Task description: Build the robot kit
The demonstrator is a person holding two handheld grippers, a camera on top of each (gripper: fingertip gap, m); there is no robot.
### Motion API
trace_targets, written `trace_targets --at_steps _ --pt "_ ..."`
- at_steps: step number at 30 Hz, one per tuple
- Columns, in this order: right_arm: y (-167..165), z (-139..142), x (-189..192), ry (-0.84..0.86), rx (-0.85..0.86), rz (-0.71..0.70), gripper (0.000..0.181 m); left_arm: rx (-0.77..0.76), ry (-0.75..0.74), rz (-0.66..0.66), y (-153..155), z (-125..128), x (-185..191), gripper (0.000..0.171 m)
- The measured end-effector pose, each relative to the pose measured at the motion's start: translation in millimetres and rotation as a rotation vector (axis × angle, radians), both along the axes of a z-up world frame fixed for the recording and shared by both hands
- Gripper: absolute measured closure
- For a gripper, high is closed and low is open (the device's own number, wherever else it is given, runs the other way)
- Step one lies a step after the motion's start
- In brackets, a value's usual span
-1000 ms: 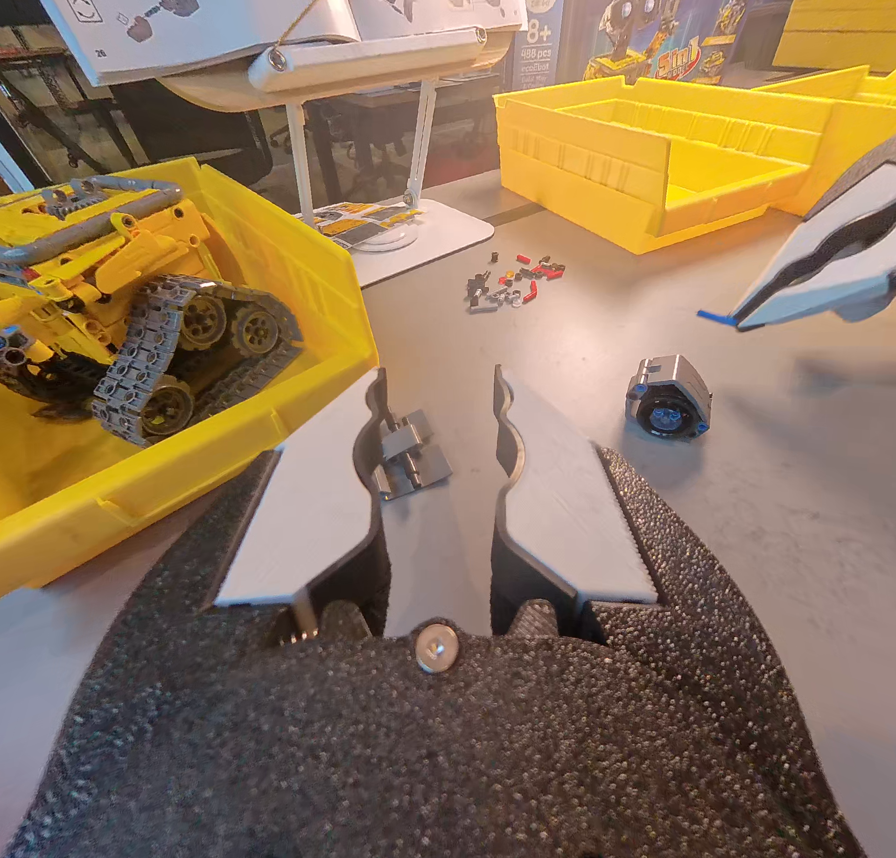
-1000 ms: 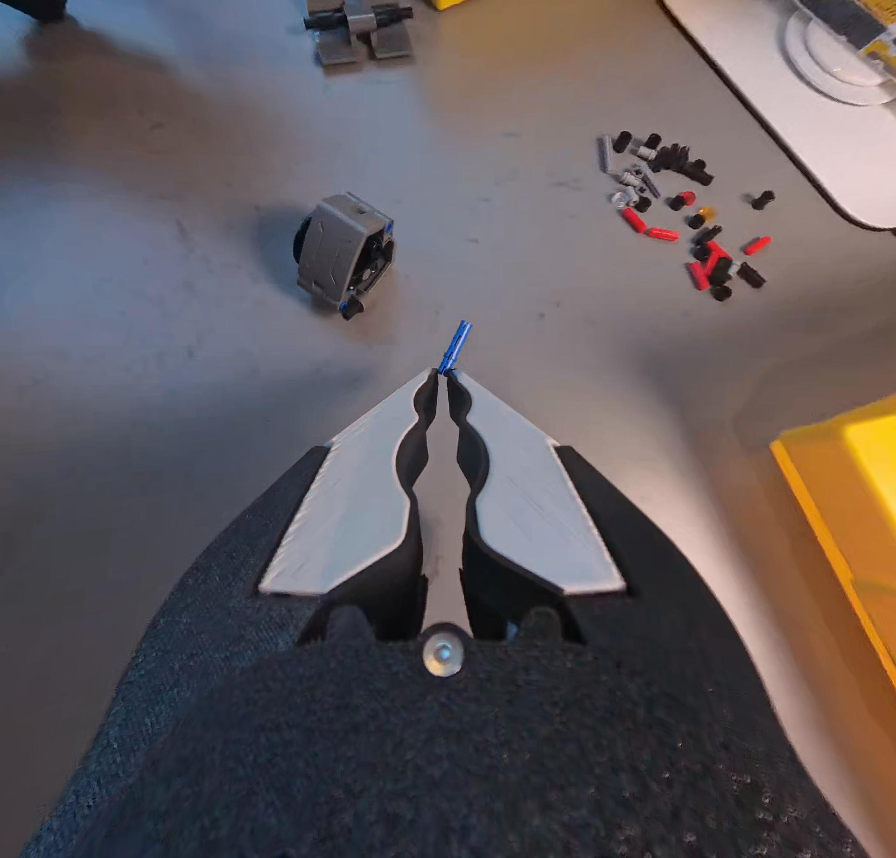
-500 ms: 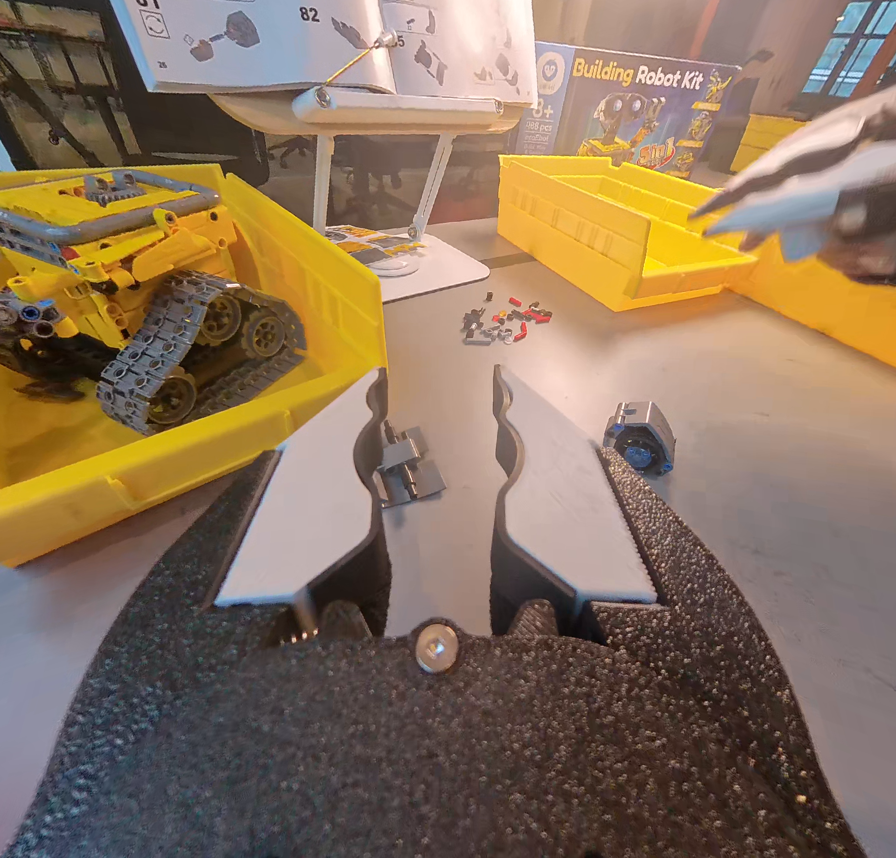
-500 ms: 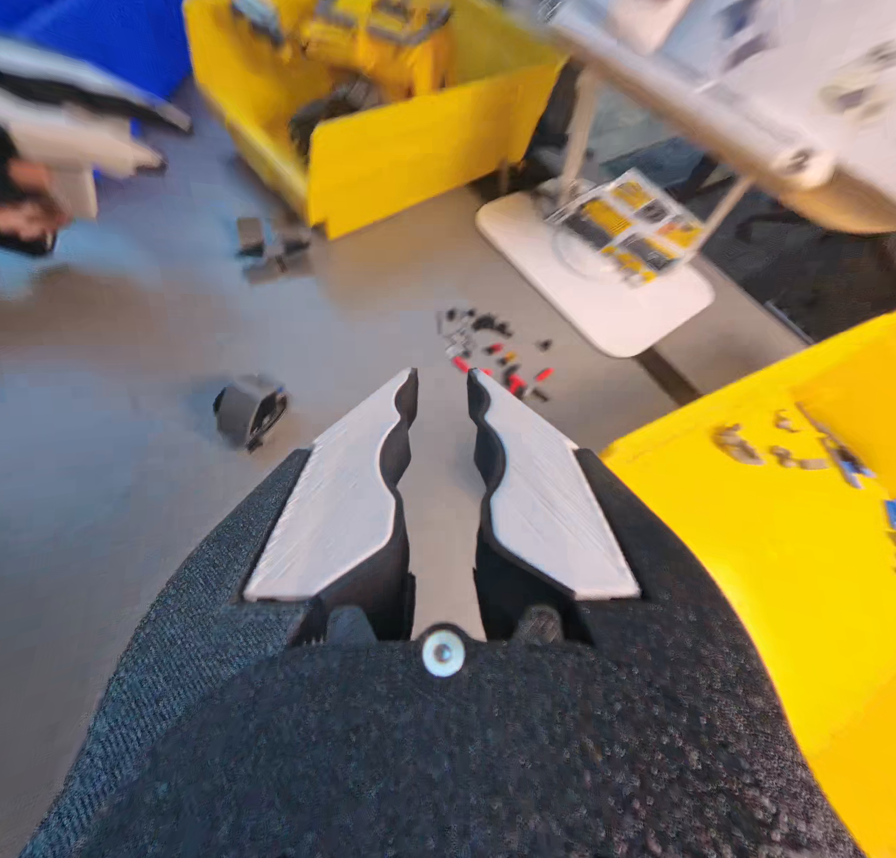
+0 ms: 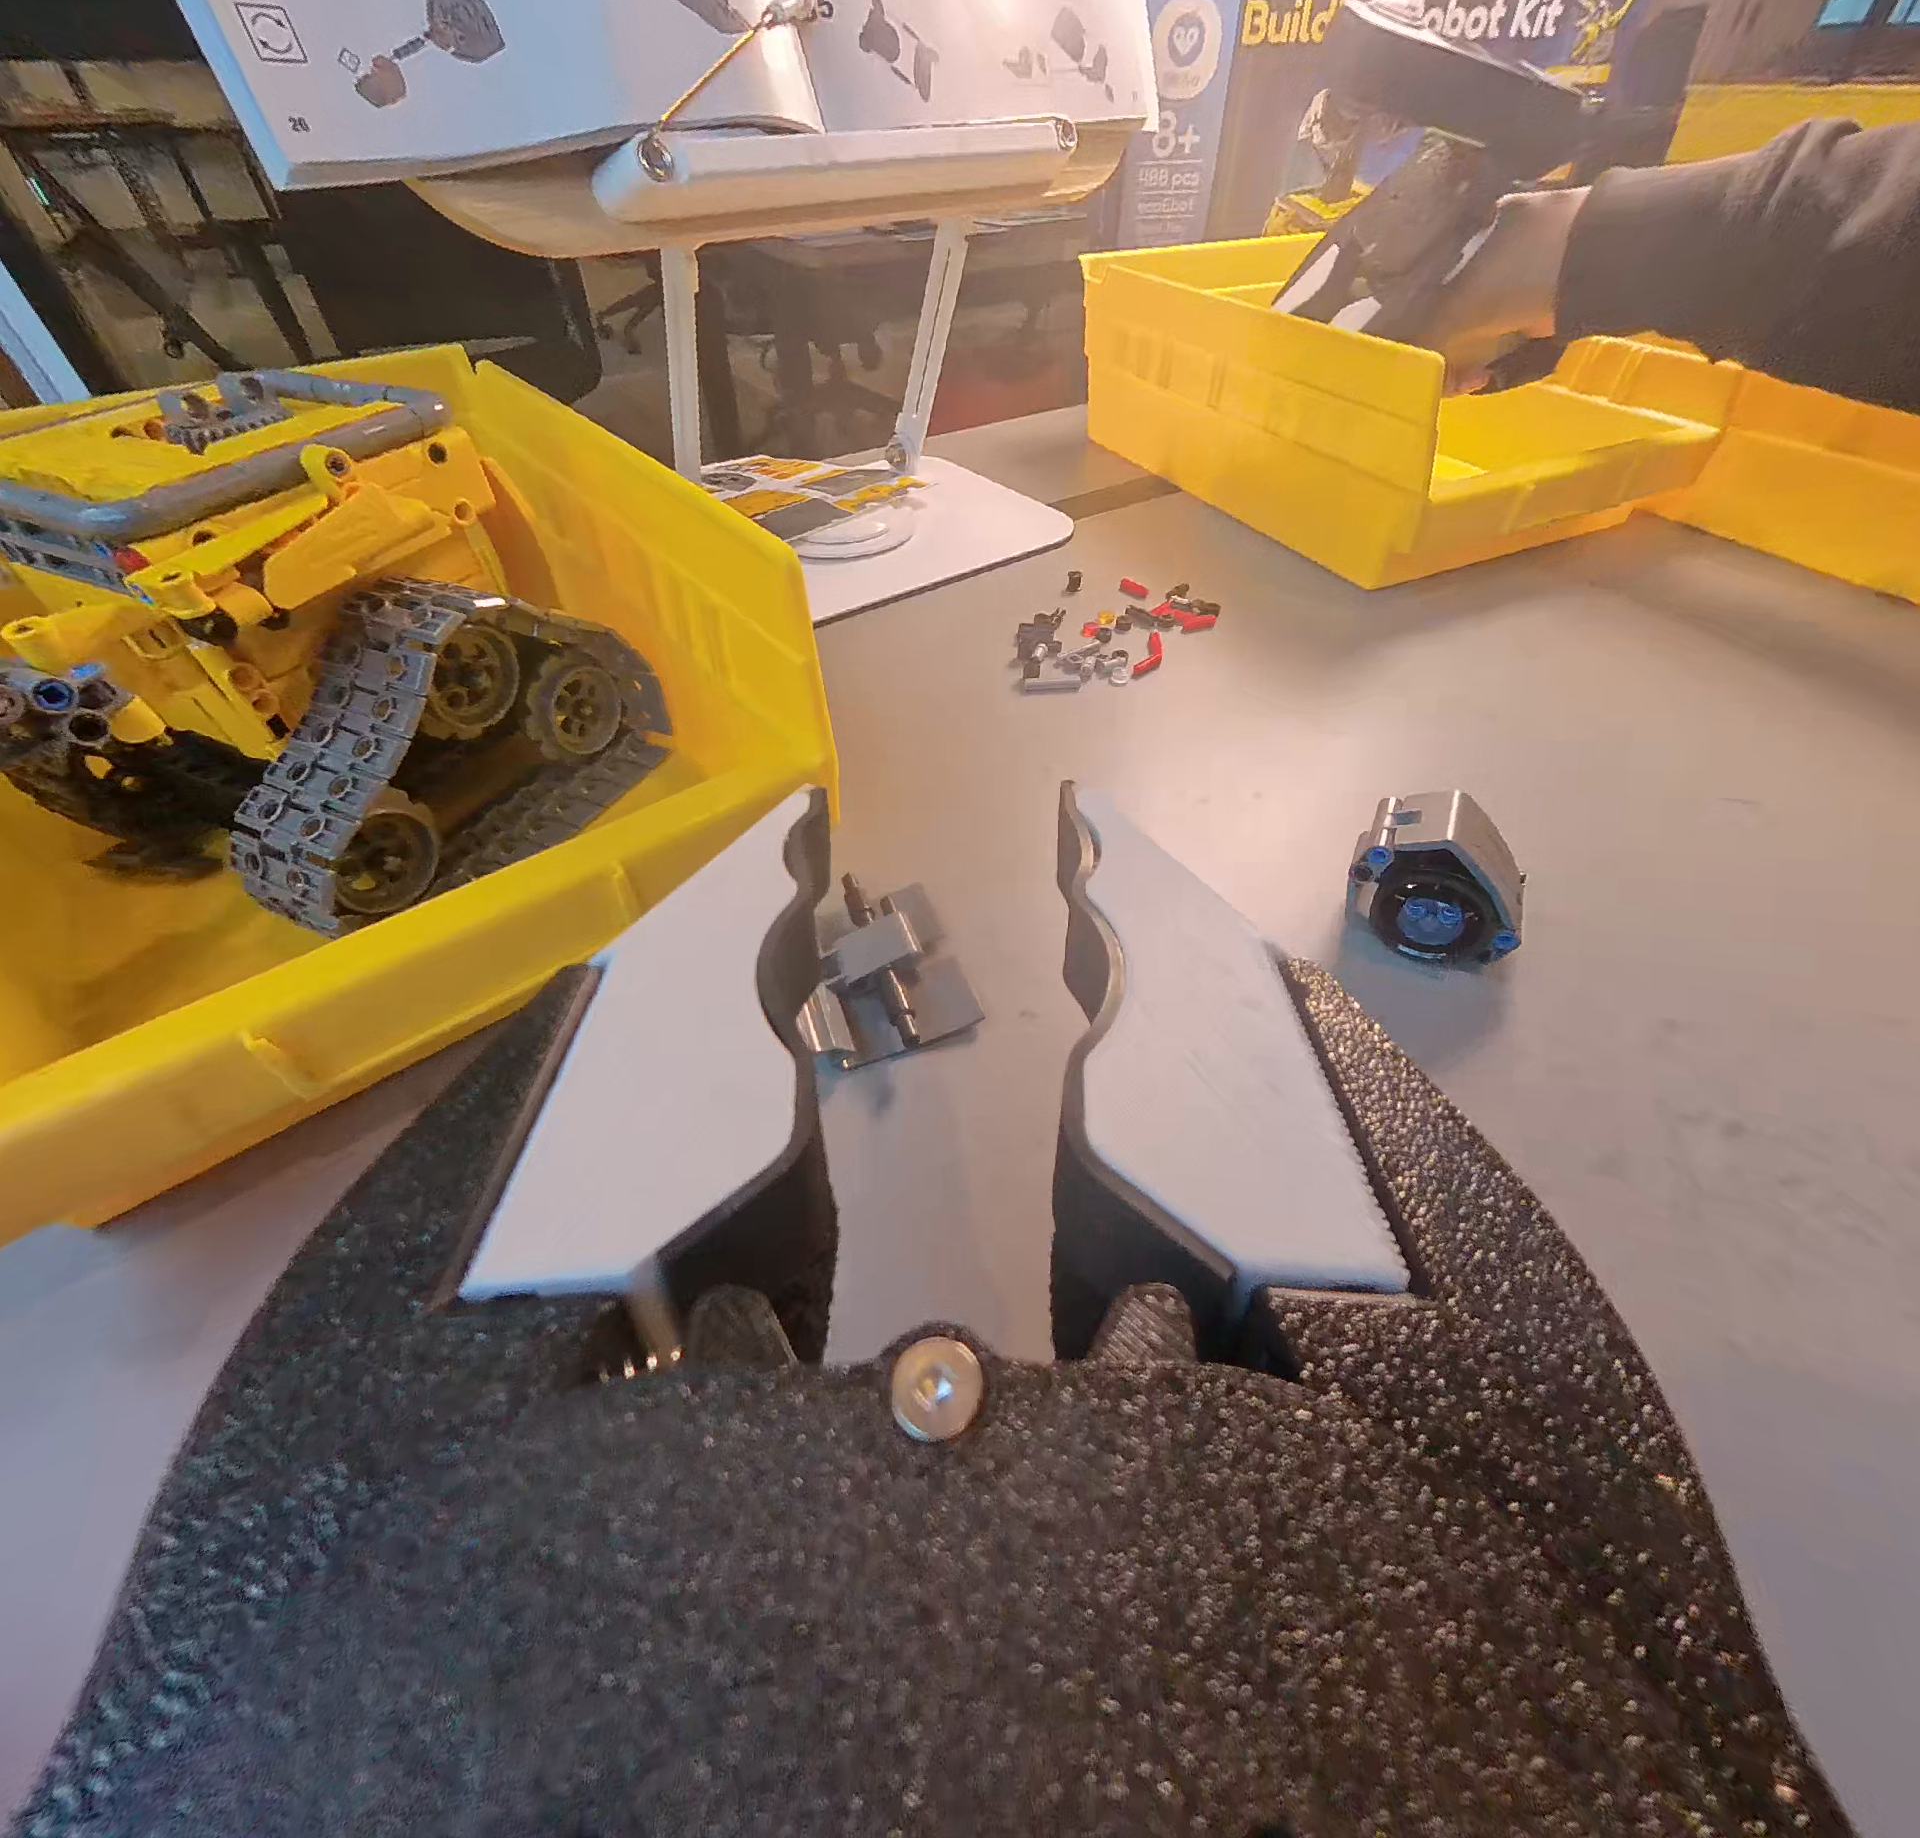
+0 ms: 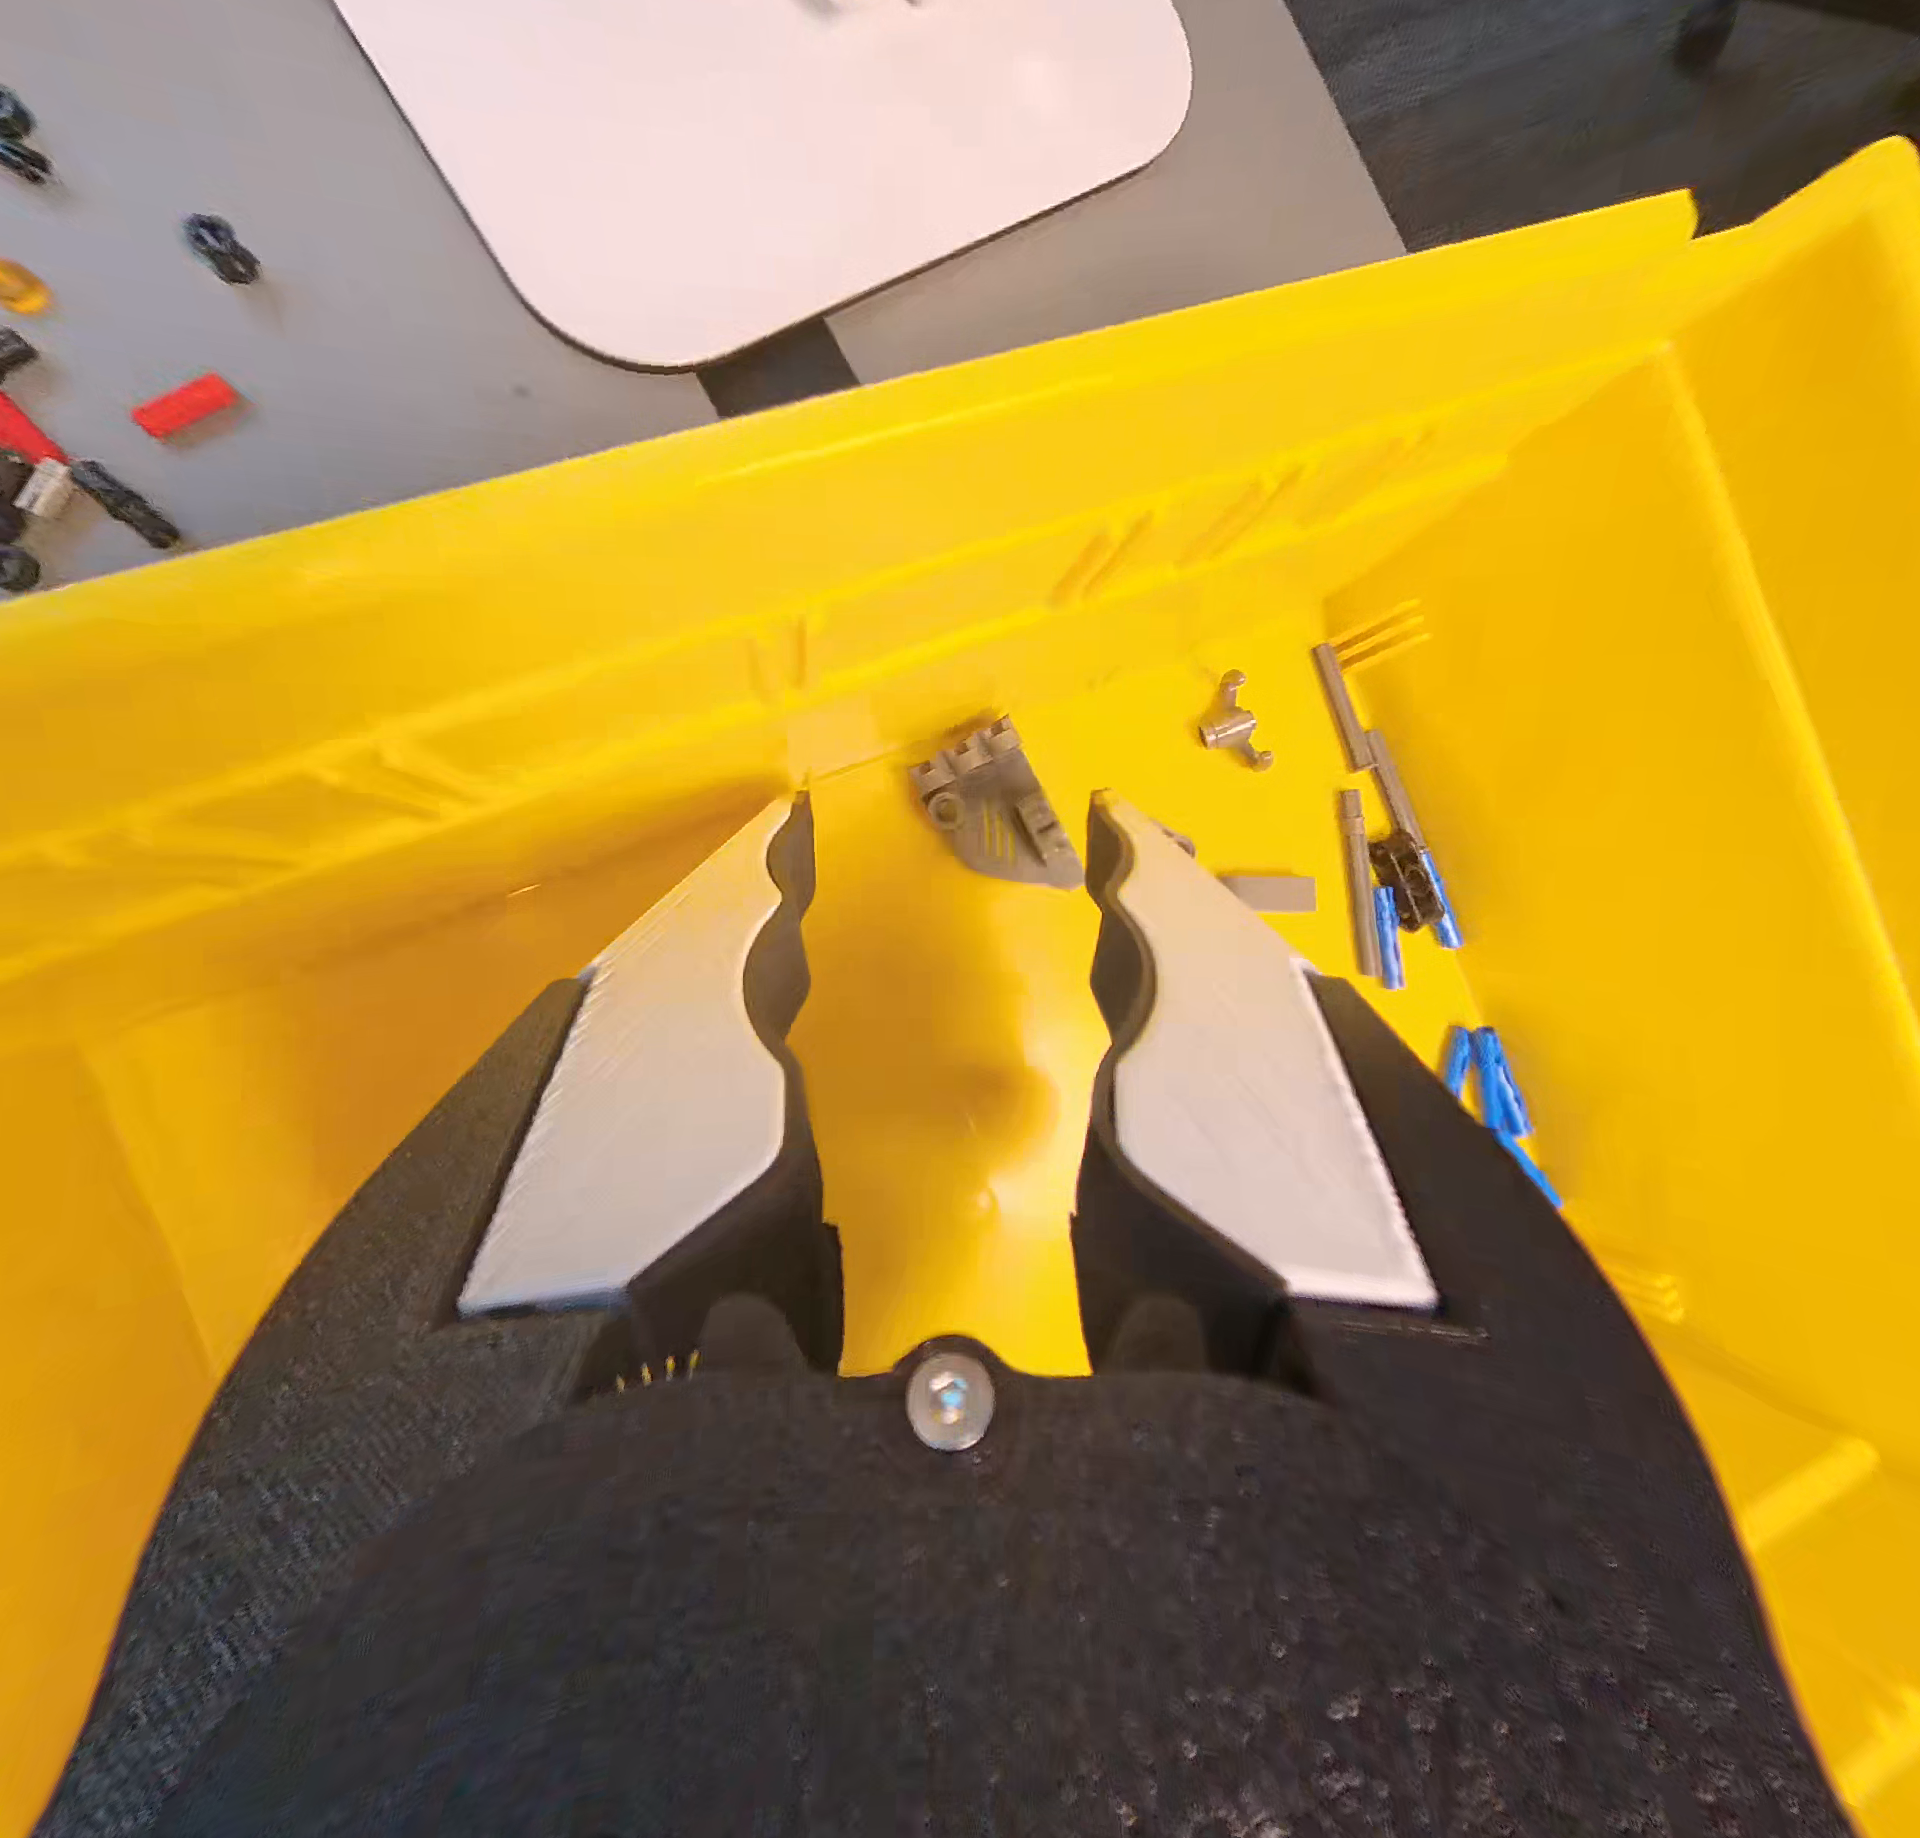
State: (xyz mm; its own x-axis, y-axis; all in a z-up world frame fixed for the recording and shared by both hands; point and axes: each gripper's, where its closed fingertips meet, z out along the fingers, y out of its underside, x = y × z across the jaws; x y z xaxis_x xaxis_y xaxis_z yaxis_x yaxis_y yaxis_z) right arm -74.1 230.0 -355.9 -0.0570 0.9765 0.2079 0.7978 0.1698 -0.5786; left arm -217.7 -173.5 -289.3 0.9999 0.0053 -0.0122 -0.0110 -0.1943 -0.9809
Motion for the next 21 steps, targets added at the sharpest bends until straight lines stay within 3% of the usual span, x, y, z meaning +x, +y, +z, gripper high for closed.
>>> trace_targets --at_steps 3,5,9,11,14,18,21 --pt "6.9 -9.7 -6.5 -0.046 -0.095 0.018 0.132 -0.004 0.016 -0.003 1.3 -0.6 0.4 0.128" --pt "4.5 -14.4 -6.6 -0.069 -0.169 0.03 0.154 -0.007 0.02 -0.005 1.8 -1.1 0.5 0.128" --pt "0.4 -11.6 -1.0 -0.099 -0.17 0.042 0.155 -0.006 0.015 -0.009 1.8 -1.0 0.4 0.128" --pt "-5.5 8.1 2.5 -0.061 -0.141 0.05 0.155 -0.004 0.016 -0.015 1.6 -0.7 1.5 0.128" --pt "-20.4 67.7 7.5 0.064 -0.064 0.046 0.154 -0.007 0.013 -0.026 1.2 -0.8 4.0 0.129" --pt "-96.1 154.4 12.5 0.23 0.019 0.155 0.154 0.014 -0.012 -0.048 -0.1 6.9 8.4 0.128" --pt "-188.0 172.3 15.6 0.266 0.014 0.288 0.154 0.034 -0.031 -0.072 -1.5 14.5 14.2 0.128"
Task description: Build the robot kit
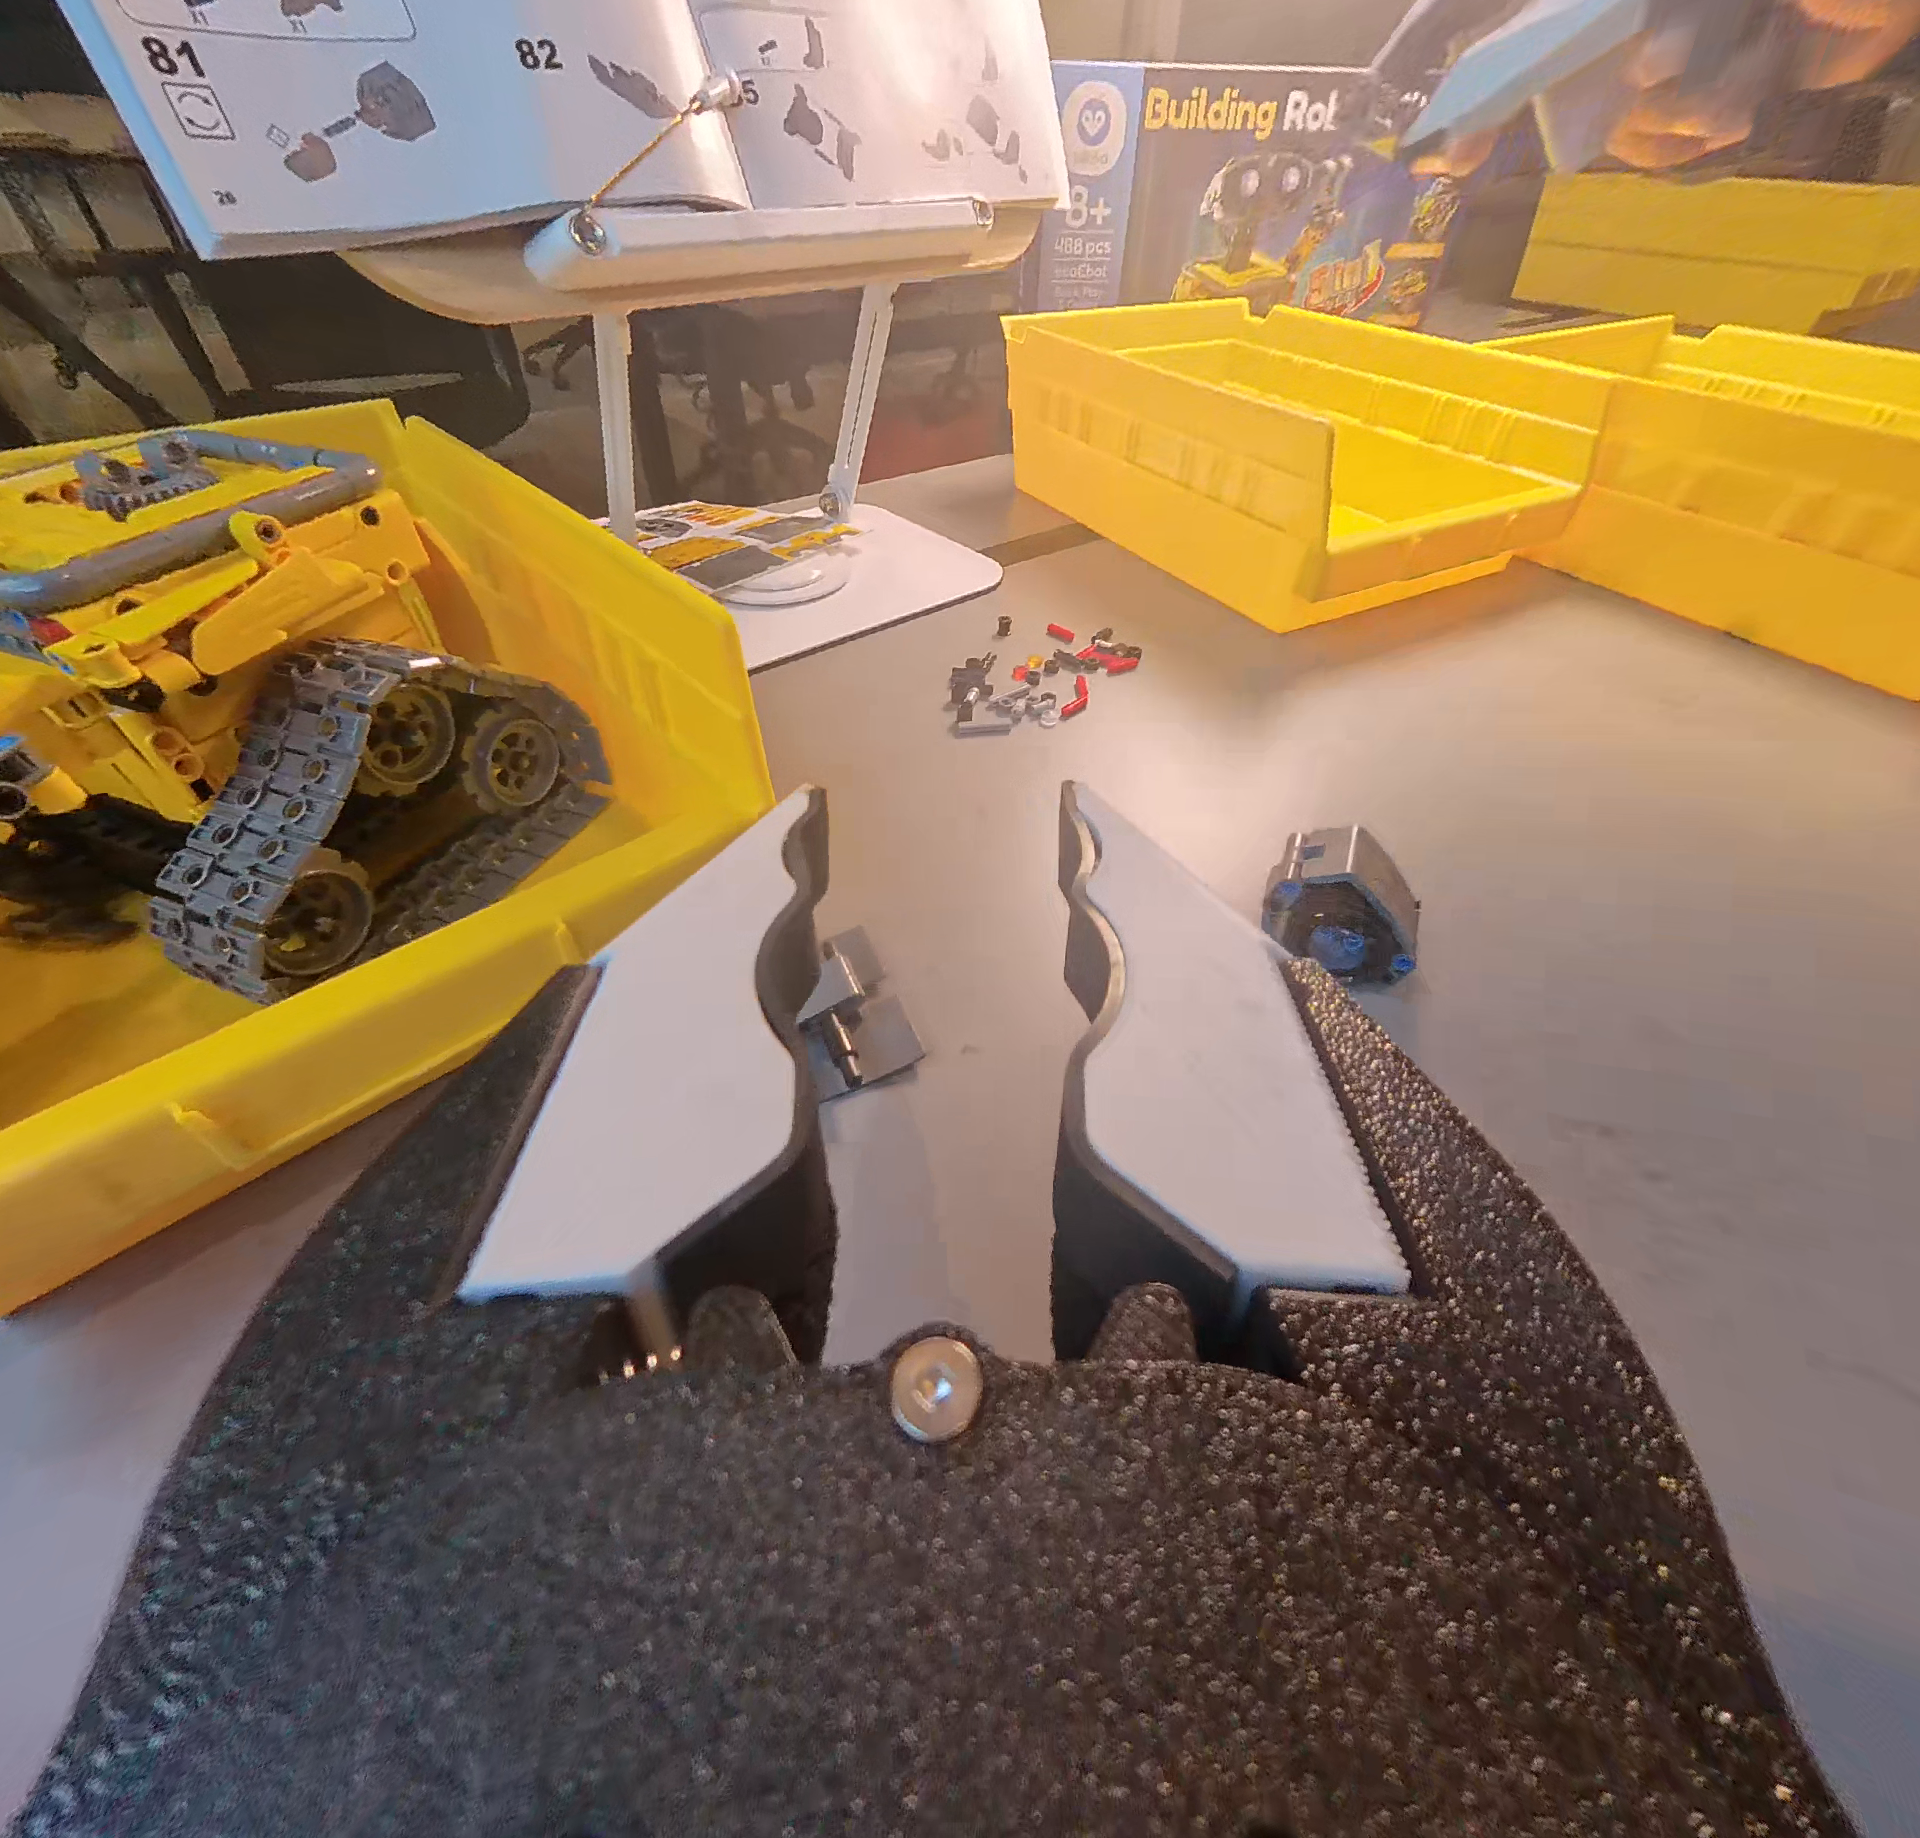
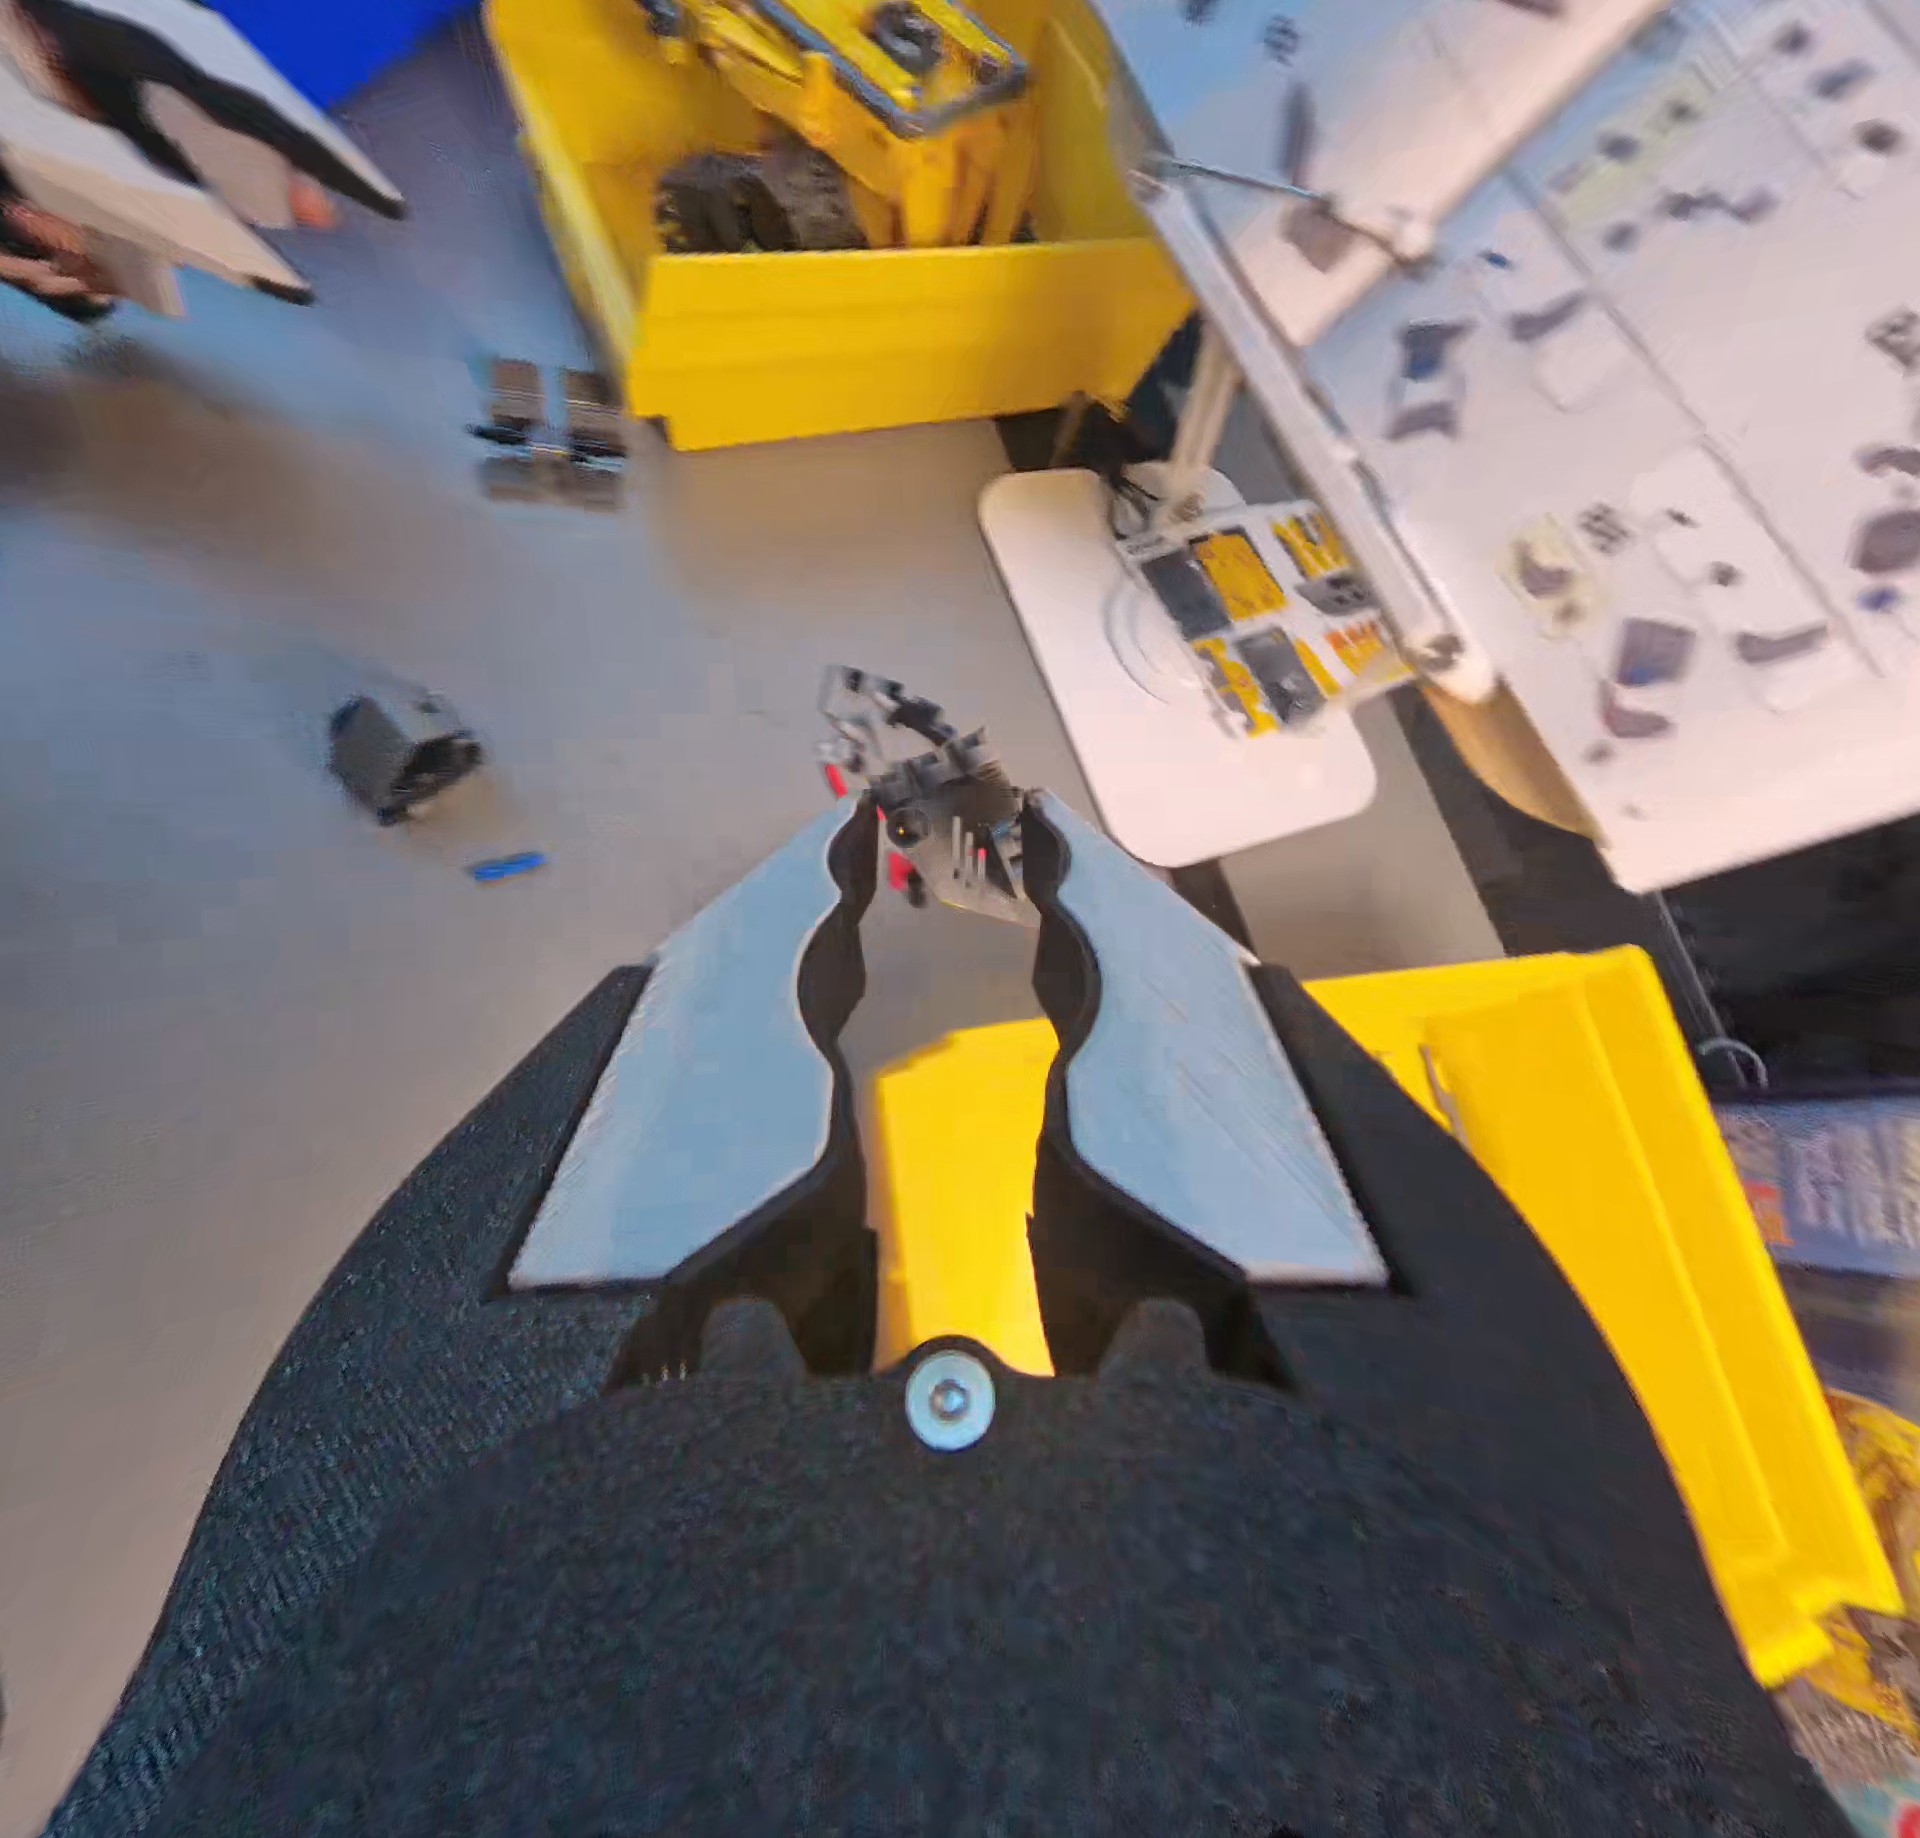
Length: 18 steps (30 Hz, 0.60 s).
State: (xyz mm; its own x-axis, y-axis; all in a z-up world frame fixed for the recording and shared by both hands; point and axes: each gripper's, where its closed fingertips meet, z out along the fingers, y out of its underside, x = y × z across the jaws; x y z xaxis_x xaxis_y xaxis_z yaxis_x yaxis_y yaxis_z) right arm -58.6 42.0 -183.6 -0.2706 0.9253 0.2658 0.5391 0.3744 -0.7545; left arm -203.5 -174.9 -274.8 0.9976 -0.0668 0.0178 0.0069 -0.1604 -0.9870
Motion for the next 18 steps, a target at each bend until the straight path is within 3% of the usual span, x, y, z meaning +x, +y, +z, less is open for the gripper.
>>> trace_targets --at_steps 3,6,8,12,18 --pt "-92.8 -32.5 3.2 -0.033 -0.04 0.121 0.154 0.015 0.005 -0.017 -2.1 6.3 6.1 0.128" --pt "-171.0 -94.8 2.7 -0.112 -0.131 0.212 0.154 0.017 0.022 -0.026 -3.1 8.6 9.8 0.128" --pt "-205.3 -132.4 -3.4 -0.146 -0.174 0.235 0.154 0.013 0.026 -0.03 -2.3 6.6 10.7 0.128" --pt "-230.0 -173.0 -20.5 -0.183 -0.123 0.234 0.154 -0.014 0.01 -0.052 0.7 -2.1 14.2 0.128" --pt "-232.8 -187.8 -30.9 -0.23 -0.051 0.223 0.153 -0.04 0.014 -0.085 2.8 -8.2 21.1 0.129"
